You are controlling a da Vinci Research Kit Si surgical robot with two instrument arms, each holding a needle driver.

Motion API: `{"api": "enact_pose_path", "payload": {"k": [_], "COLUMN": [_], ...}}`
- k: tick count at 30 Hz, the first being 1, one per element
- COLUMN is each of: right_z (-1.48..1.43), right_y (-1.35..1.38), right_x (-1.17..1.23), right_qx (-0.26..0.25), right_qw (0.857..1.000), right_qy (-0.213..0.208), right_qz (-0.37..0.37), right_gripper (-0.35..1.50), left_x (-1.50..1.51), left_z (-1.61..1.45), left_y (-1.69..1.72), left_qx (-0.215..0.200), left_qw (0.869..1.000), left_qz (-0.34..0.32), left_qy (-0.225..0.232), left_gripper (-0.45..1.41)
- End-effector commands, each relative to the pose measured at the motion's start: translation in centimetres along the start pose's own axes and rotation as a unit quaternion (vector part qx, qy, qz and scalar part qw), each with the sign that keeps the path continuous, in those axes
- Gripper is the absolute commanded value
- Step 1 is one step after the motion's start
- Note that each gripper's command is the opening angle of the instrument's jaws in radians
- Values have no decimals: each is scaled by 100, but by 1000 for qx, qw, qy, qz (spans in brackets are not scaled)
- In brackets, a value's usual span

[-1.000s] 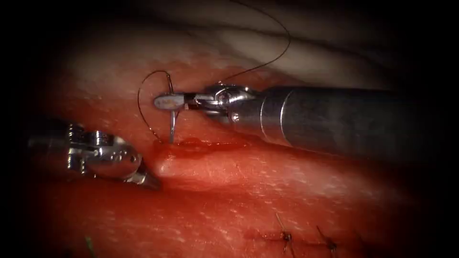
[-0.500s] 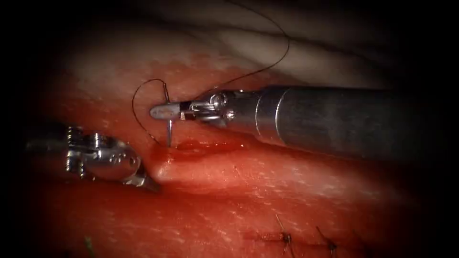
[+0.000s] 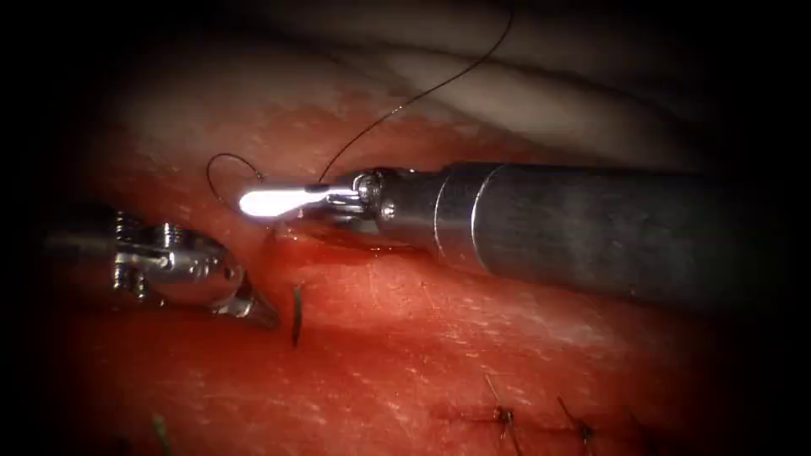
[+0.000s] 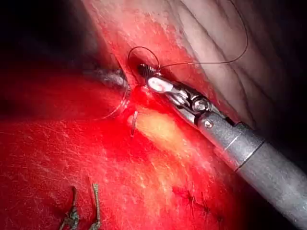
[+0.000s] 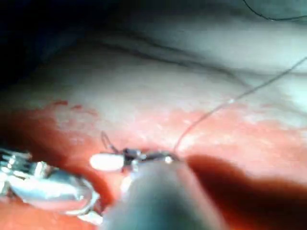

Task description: Wound Closure

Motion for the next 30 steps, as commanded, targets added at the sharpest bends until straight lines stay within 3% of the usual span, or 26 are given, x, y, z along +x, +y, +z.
{"api": "enact_pose_path", "payload": {"k": [1,4,9,16,23,30], "right_z": [5,-9,-29,-49,-52,-54], "right_y": [4,4,-2,-14,-15,-14], "right_x": [3,7,25,45,45,44], "right_qx": [-2,-21,-59,-89,-87,-86], "right_qw": [998,981,968,957,957,957], "right_qy": [-2,-25,-1,14,12,12], "right_qz": [-65,-189,-245,-277,-276,-277], "right_gripper": [125,125,130,130,130,130], "left_x": [3,8,11,9,16,27], "left_z": [4,-10,-19,-20,-13,-19], "left_y": [0,-6,-9,3,7,-1], "left_qx": [4,22,47,78,105,118], "left_qw": [1000,999,993,975,958,948], "left_qz": [-5,6,52,137,176,173], "left_qy": [9,44,96,156,200,240], "left_gripper": [-26,-9,11,39,44,45]}}
